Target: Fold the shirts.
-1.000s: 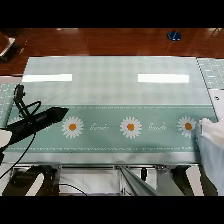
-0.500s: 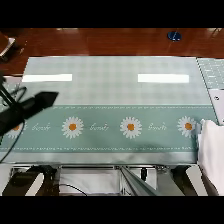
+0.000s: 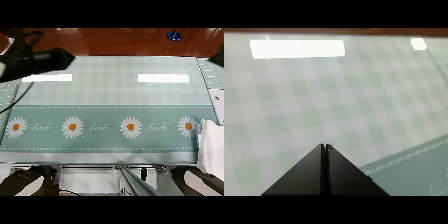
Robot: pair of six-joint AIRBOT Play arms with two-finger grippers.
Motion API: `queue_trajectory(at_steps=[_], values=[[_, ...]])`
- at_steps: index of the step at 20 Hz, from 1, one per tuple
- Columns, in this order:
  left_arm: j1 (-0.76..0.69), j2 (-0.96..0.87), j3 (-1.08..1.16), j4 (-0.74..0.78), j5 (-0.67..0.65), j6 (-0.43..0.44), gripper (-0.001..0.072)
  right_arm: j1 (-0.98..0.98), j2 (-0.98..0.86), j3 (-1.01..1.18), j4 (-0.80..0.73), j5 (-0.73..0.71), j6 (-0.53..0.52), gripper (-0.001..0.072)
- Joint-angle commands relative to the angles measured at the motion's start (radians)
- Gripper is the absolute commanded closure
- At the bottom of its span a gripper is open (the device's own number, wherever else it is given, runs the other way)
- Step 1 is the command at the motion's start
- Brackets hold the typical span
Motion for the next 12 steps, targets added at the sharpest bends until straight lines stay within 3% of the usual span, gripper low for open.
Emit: queue_trajectory(at_steps=[1,4,12], values=[[-0.109,-0.18,0.031,0.251,-0.109,-0.16,0.0683,0.328,-0.159,-0.068,-0.342,-0.067,0.102,0.0692],[-0.093,-0.217,0.012,0.303,-0.155,-0.208,0.0683,0.334,-0.261,-0.161,-0.344,-0.09,0.187,0.0692],[-0.064,-0.216,0.012,0.303,-0.155,-0.207,0.0682,0.332,-0.278,-0.171,-0.351,-0.116,0.185,0.0692]])
